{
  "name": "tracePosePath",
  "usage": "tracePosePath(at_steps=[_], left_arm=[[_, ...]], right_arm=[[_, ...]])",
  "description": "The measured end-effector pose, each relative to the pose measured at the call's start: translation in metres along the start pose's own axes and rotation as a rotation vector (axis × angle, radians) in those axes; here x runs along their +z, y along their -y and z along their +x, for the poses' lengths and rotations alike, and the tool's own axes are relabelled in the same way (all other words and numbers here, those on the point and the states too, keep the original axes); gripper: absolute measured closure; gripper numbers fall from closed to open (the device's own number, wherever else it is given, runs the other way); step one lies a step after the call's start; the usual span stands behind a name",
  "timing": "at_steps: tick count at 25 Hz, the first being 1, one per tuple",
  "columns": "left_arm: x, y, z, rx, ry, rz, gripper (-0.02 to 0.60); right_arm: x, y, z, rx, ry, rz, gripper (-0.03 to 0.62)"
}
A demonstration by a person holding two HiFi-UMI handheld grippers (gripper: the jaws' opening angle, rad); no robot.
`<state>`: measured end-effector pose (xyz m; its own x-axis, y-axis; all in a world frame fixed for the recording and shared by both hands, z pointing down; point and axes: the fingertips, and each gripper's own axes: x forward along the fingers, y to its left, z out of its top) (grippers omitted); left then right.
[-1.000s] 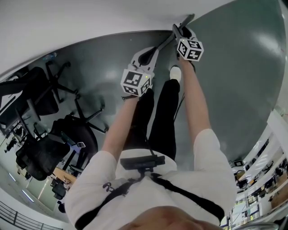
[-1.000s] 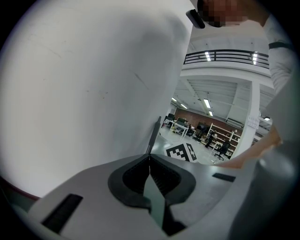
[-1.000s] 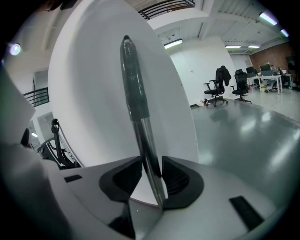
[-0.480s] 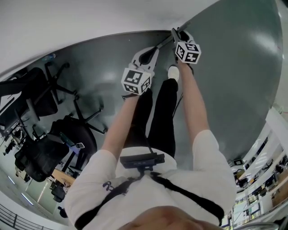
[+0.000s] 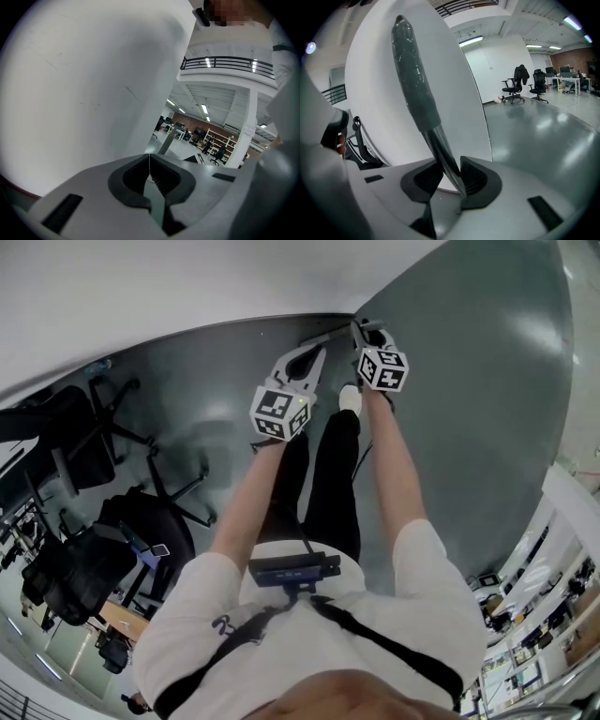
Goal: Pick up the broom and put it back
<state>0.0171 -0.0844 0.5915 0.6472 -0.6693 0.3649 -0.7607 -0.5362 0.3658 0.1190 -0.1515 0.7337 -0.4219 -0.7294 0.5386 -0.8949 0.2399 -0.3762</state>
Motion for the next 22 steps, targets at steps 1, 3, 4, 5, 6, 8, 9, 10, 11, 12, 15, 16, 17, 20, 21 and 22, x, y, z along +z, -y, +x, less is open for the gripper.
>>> tracePosePath(at_steps=[1, 3, 4, 5, 6, 8, 9, 10, 11, 12, 15, 16, 17, 20, 21, 22], left_arm=[[0.003, 0.002, -0.001, -0.009, 0.003, 0.001, 0.569], [0.01, 0.009, -0.005, -0.024, 0.01, 0.007, 0.569], [0.015, 0.013, -0.007, -0.03, 0.015, 0.01, 0.569], [0.02, 0.017, -0.01, -0.033, 0.021, 0.012, 0.569], [0.026, 0.02, -0.012, -0.031, 0.026, 0.013, 0.569], [0.037, 0.023, -0.02, -0.016, 0.029, 0.013, 0.569], [0.043, 0.023, -0.024, -0.006, 0.029, 0.014, 0.569], [0.05, 0.023, -0.028, 0.002, 0.033, 0.017, 0.569], [0.058, 0.023, -0.031, 0.009, 0.04, 0.021, 0.569], [0.066, 0.023, -0.033, 0.015, 0.051, 0.026, 0.569], [0.092, 0.024, -0.041, 0.033, 0.085, 0.046, 0.569], [0.1, 0.025, -0.046, 0.042, 0.095, 0.06, 0.569], [0.108, 0.025, -0.05, 0.054, 0.104, 0.082, 0.569], [0.133, 0.028, -0.067, 0.084, 0.133, 0.148, 0.569], [0.142, 0.029, -0.073, 0.089, 0.145, 0.158, 0.569], [0.15, 0.031, -0.077, 0.093, 0.157, 0.16, 0.569]], right_arm=[[0.001, -0.002, -0.003, -0.001, -0.001, 0.001, 0.482], [0.008, -0.007, -0.013, 0.0, 0.004, -0.002, 0.482], [0.014, -0.01, -0.019, 0.0, 0.011, -0.005, 0.484], [0.021, -0.013, -0.026, 0.0, 0.018, -0.009, 0.484], [0.028, -0.016, -0.034, -0.001, 0.027, -0.01, 0.484], [0.042, -0.024, -0.05, -0.006, 0.05, -0.005, 0.484], [0.05, -0.029, -0.059, -0.01, 0.063, -0.003, 0.484], [0.06, -0.033, -0.067, -0.013, 0.079, -0.004, 0.484], [0.071, -0.036, -0.075, -0.017, 0.097, -0.007, 0.484], [0.083, -0.039, -0.083, -0.02, 0.117, -0.013, 0.484], [0.115, -0.049, -0.106, -0.031, 0.169, -0.035, 0.484], [0.124, -0.056, -0.114, -0.033, 0.183, -0.046, 0.484], [0.133, -0.063, -0.121, -0.034, 0.196, -0.058, 0.484], [0.159, -0.089, -0.145, -0.03, 0.242, -0.088, 0.484], [0.168, -0.098, -0.154, -0.026, 0.26, -0.095, 0.484], [0.178, -0.105, -0.163, -0.023, 0.281, -0.101, 0.484]])
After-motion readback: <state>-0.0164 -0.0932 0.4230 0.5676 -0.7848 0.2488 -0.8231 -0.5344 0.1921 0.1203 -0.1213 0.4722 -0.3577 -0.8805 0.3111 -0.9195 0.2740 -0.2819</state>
